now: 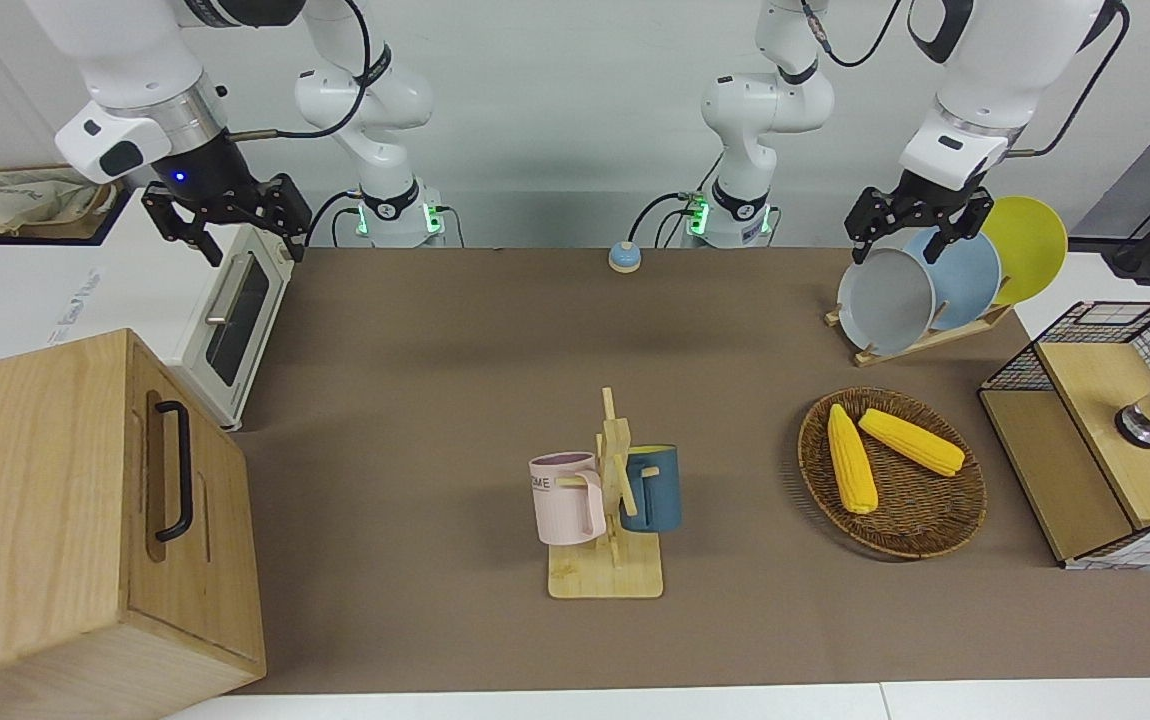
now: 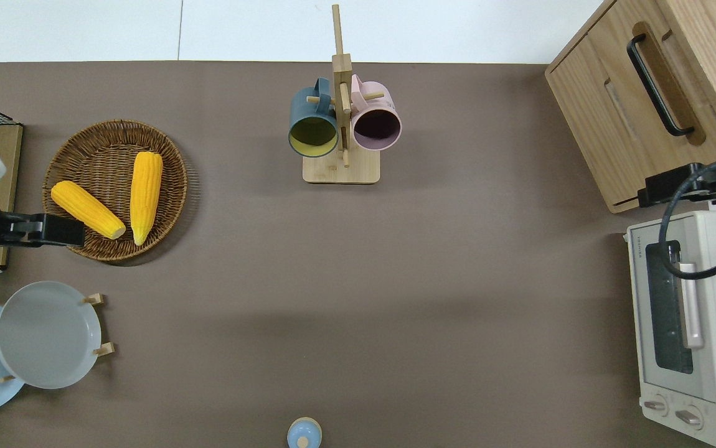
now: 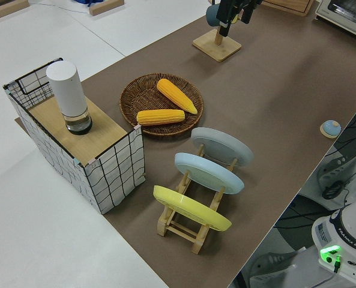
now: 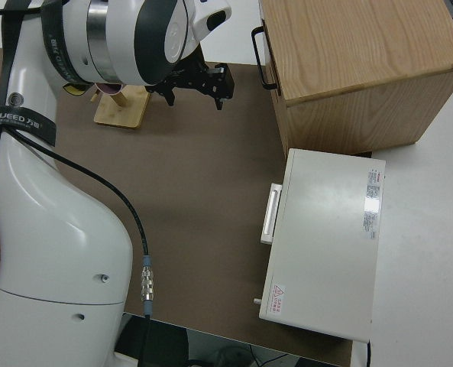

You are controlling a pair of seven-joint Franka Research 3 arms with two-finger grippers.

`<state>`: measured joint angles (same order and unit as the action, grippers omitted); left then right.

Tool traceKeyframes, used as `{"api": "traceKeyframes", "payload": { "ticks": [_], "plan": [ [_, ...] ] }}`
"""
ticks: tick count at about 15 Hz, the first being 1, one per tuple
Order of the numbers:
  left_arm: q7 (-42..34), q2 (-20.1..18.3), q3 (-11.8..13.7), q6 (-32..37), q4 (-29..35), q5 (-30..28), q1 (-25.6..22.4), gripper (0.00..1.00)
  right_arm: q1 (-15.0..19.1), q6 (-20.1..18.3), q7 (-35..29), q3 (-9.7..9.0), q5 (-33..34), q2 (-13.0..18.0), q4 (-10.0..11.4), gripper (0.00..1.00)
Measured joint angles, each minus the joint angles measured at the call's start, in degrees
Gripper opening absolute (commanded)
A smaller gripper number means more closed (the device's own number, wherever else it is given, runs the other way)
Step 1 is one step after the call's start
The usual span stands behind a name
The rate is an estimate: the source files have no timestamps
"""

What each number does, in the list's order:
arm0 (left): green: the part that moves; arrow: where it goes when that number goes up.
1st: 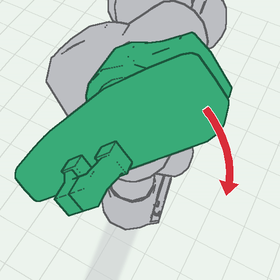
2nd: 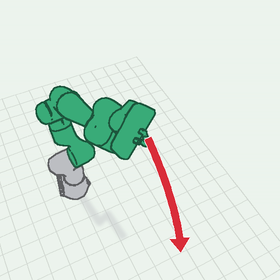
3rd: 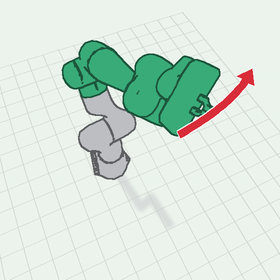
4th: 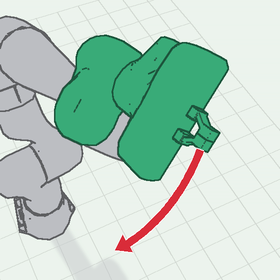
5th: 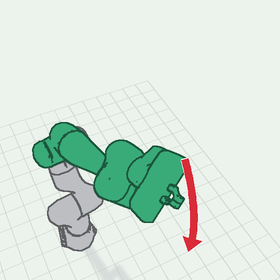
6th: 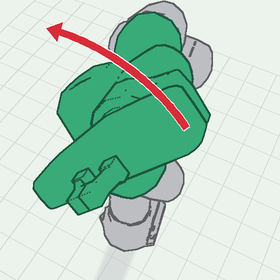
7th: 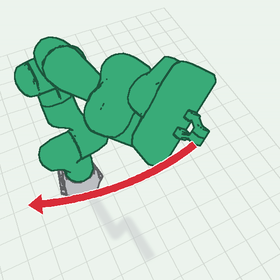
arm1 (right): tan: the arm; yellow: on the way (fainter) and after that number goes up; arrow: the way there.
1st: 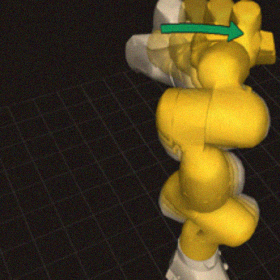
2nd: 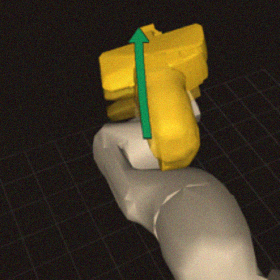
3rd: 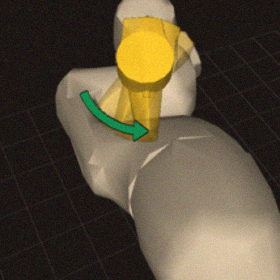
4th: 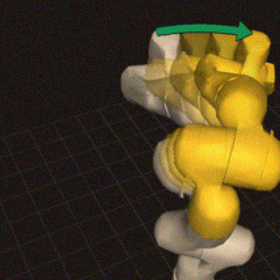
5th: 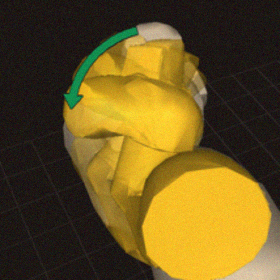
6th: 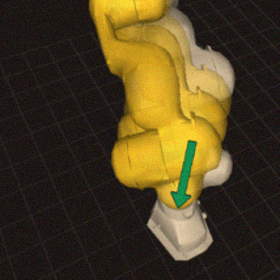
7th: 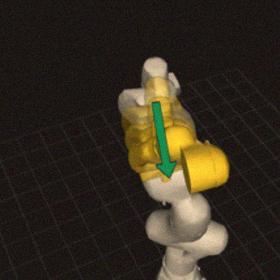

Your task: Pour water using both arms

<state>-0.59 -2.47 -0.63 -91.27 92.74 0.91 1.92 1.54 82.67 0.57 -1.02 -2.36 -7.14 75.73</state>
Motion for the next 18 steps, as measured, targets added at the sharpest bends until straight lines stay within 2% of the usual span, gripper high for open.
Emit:
{"api": "traceKeyframes", "payload": {
  "ticks": [10, 12, 14, 16, 17, 18],
  "plan": [
    [0.0, 0.0, 0.6, 0.0, 0.0, -0.02, -0.04, 0.99, -0.15, 0.01, 0.0, -0.42, 0.05, 0.0, 0.01, 0.99],
    [-1.04, 0.06, 2.88, 0.01, 0.0, -0.02, -0.06, 0.99, -0.19, 0.04, 0.0, -0.44, 0.06, 0.0, 0.01, 0.99],
    [-4.8, 0.17, 5.6, 0.0, 0.0, -0.02, -0.11, 0.99, -0.65, 1.83, 0.02, -0.55, 0.06, 0.01, 0.02, 0.99],
    [-9.24, 0.48, 8.75, 0.0, 0.0, -0.02, -0.18, 1.0, -1.67, 5.45, 0.02, -0.75, -0.02, 0.15, 0.66, 0.99],
    [-12.8, 0.86, 10.98, 0.0, 0.0, -0.02, -0.22, 1.0, -2.46, 9.53, 0.03, -0.87, -0.17, 0.7, 2.44, 0.99],
    [-14.89, 1.12, 12.45, -0.1, -0.04, -0.02, -0.24, 1.0, -3.1, 12.06, 0.04, -0.91, -0.31, 1.12, 3.87, 0.99]
  ]
}}
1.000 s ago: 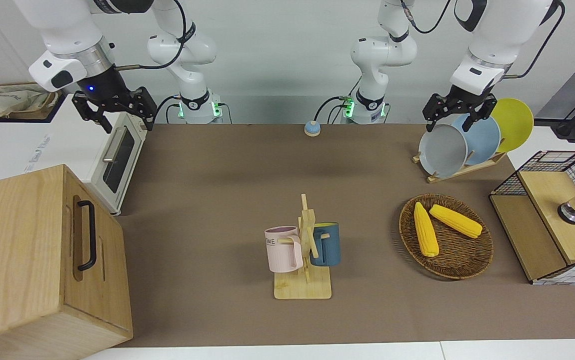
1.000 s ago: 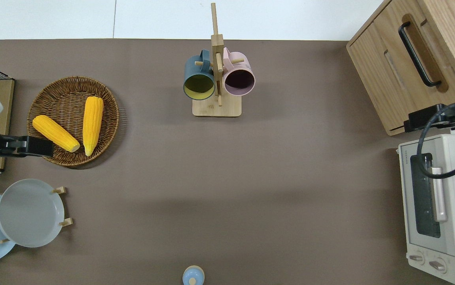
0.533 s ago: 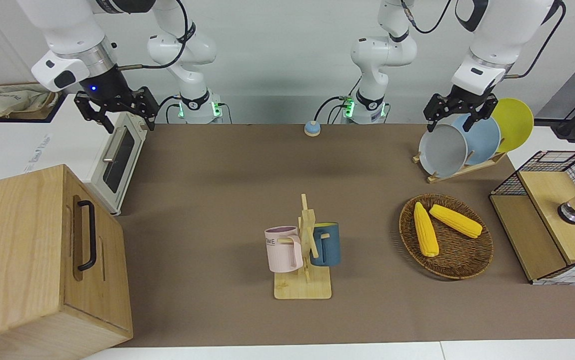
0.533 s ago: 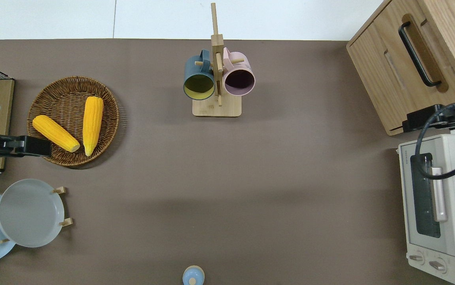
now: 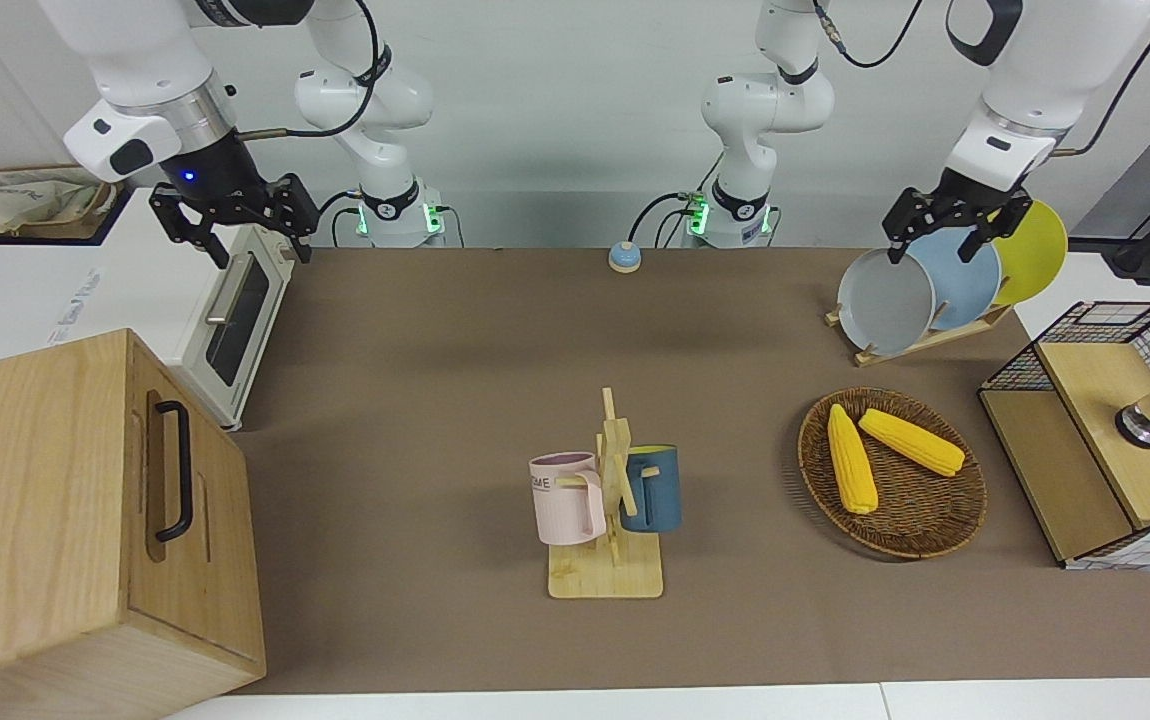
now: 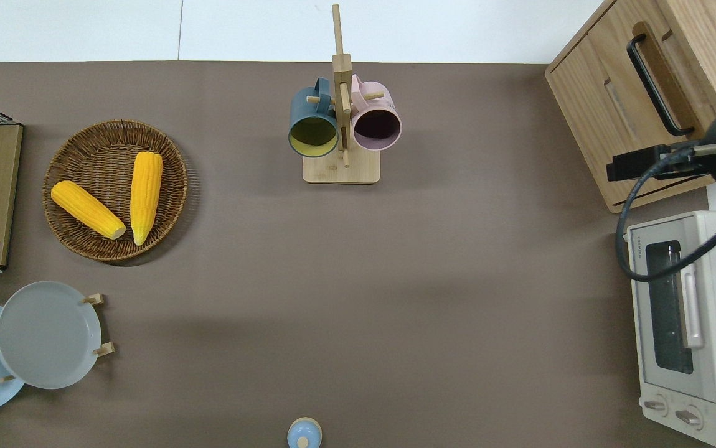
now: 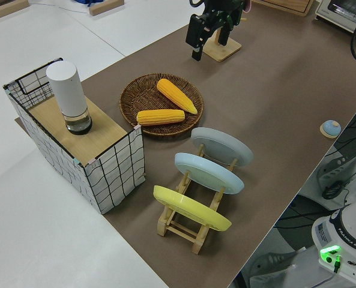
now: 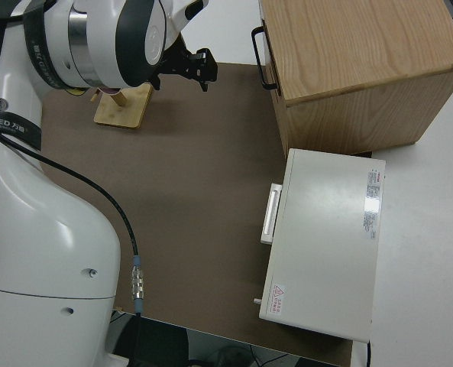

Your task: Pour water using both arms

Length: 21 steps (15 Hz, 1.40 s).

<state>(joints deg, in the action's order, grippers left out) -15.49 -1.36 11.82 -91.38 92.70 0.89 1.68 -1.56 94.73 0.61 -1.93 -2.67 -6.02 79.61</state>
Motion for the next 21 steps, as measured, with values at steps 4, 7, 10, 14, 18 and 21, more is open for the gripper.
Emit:
{"api": "traceKeyframes", "payload": {
  "ticks": [4, 7, 10, 14, 18, 21],
  "plan": [
    [-7.04, 0.66, 6.64, -0.19, -1.12, 0.0, -0.39, 1.0, -3.89, 8.62, 0.02, -0.2, -0.08, 0.9, 5.4, 0.99],
    [-11.6, 1.6, 9.29, -0.34, -2.72, -0.01, -0.78, 0.99, -5.92, 14.68, 2.98, -0.55, -0.08, 0.96, 8.52, 0.99],
    [-13.93, 3.18, 9.79, -1.88, -3.89, -0.13, -2.25, 0.99, -6.37, 19.5, 9.47, -2.31, 0.0, 0.9, 10.74, 0.99],
    [-17.49, 5.01, 9.97, -5.67, -4.28, -3.95, -6.17, 0.99, -6.47, 25.18, 18.21, -4.83, 0.9, 0.17, 12.3, 0.99],
    [-22.01, 6.8, 10.0, -10.01, -4.35, -9.73, -10.36, 0.99, -6.5, 30.29, 20.96, -7.84, 4.35, -2.28, 12.59, 0.987],
    [-24.83, 8.24, 10.0, -15.56, -4.37, -11.5, -12.25, 0.99, -6.56, 32.3, 21.24, -10.43, 8.31, -4.34, 12.56, 0.987]
  ]
}}
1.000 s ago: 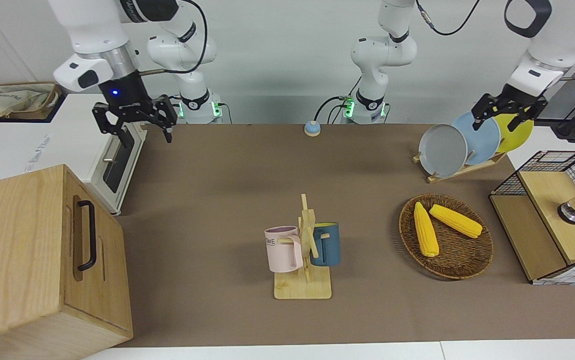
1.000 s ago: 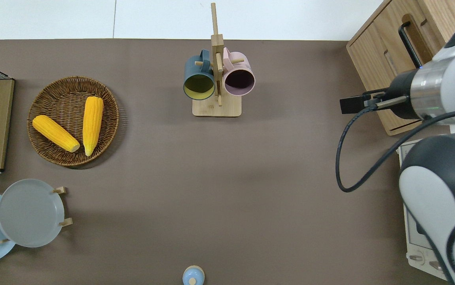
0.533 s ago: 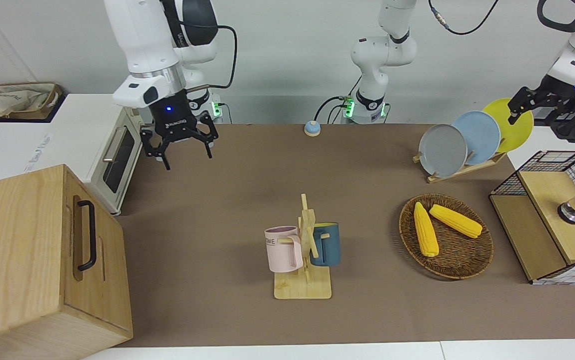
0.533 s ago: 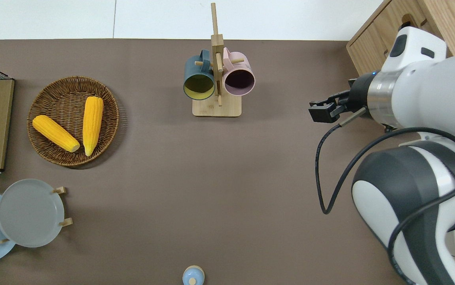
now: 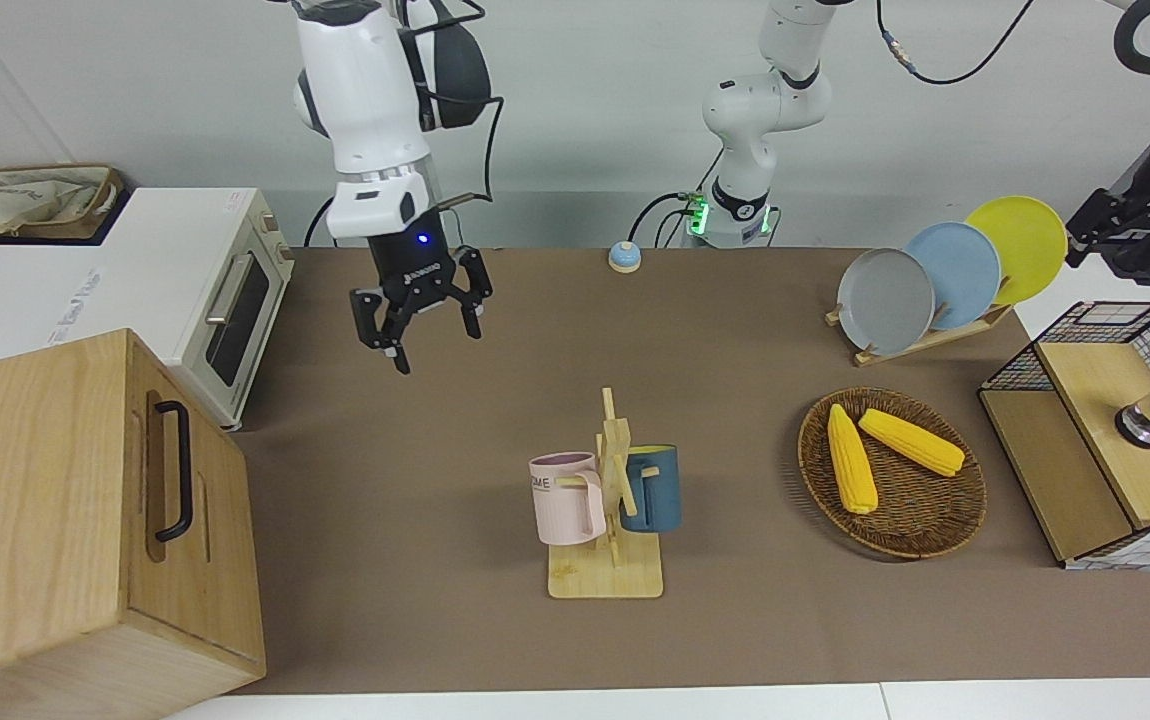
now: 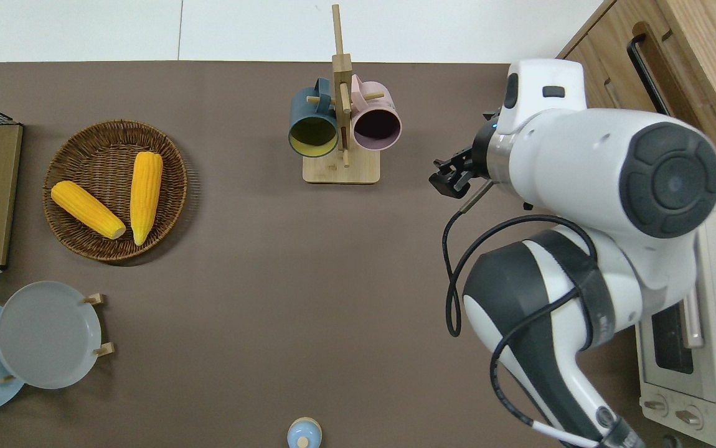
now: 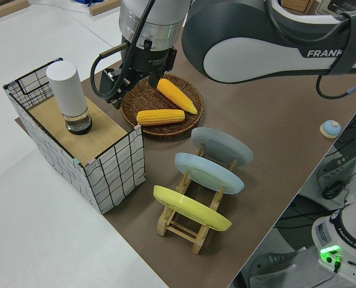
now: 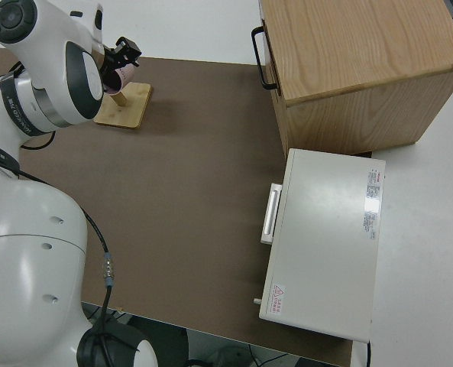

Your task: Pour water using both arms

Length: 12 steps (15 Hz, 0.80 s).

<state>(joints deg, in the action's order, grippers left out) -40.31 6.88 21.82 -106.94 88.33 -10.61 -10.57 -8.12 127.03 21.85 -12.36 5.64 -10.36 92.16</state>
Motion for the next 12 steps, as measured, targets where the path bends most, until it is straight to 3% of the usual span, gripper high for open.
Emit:
{"api": "traceKeyframes", "payload": {
  "ticks": [4, 8, 12],
  "plan": [
    [-0.79, 2.66, -0.05, -8.28, 0.04, -4.01, -0.96, 0.99, -0.01, 0.78, 0.99, -2.29, 4.6, -2.1, -0.88, 0.987],
    [-1.89, 5.91, -0.1, -14.14, 0.06, -9.14, -1.06, 0.99, 0.01, 2.56, 2.15, -2.88, 6.97, -4.9, -2.27, 0.985],
    [-6.78, 9.3, -0.06, -16.52, 0.07, -17.14, -2.84, 0.99, 0.01, 3.66, 2.17, -3.58, 8.15, -9.72, -5.81, 0.985]
  ]
}}
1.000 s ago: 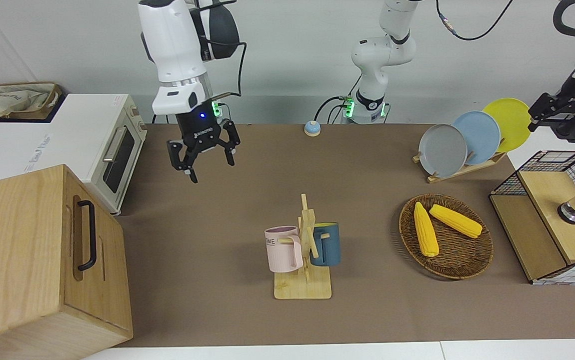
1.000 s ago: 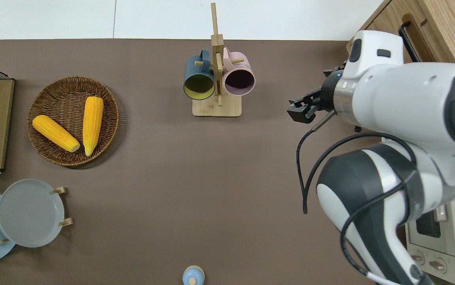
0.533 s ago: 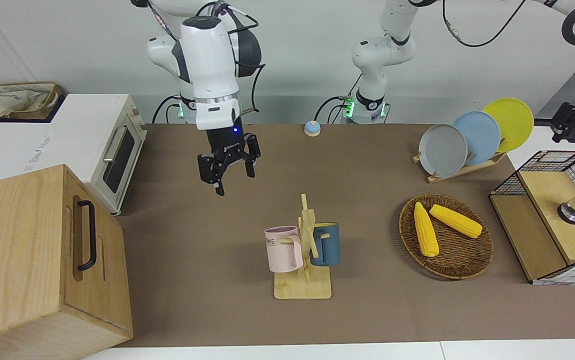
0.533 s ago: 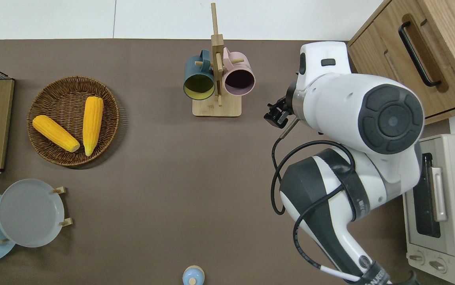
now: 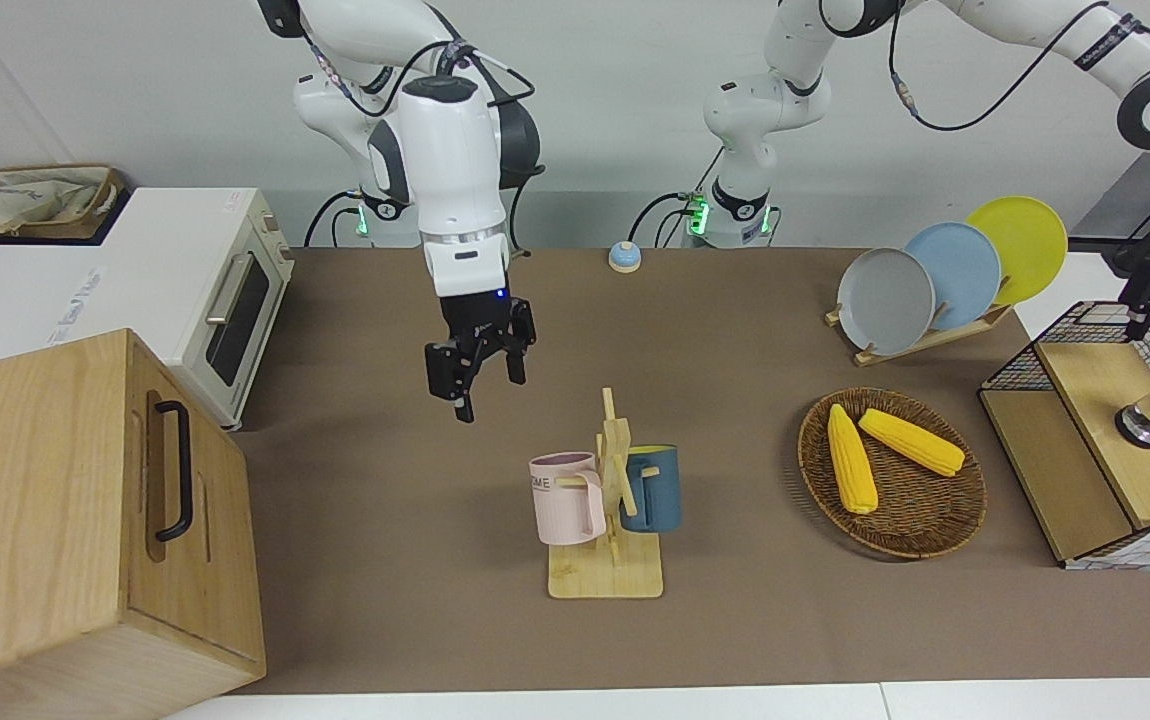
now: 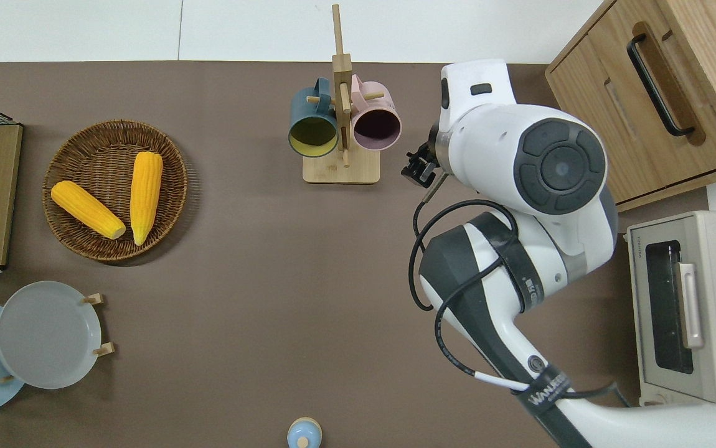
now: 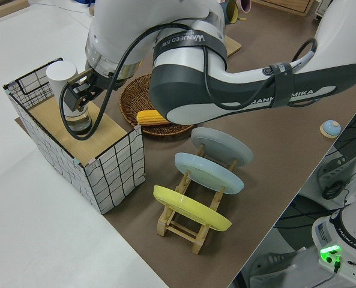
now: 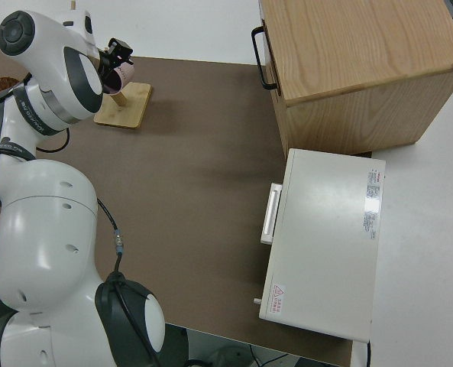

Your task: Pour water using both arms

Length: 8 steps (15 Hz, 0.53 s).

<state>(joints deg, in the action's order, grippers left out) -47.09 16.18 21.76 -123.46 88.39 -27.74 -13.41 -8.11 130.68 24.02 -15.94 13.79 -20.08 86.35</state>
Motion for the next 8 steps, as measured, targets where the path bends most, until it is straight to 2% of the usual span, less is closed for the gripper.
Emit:
{"api": "traceKeyframes", "payload": {
  "ticks": [8],
  "plan": [
    [-4.44, 3.85, -1.22, -7.85, -0.01, -9.32, -1.28, 0.99, -0.9, -0.18, 0.1, -0.23, 0.09, -8.38, -8.96, 0.981]
  ]
}}
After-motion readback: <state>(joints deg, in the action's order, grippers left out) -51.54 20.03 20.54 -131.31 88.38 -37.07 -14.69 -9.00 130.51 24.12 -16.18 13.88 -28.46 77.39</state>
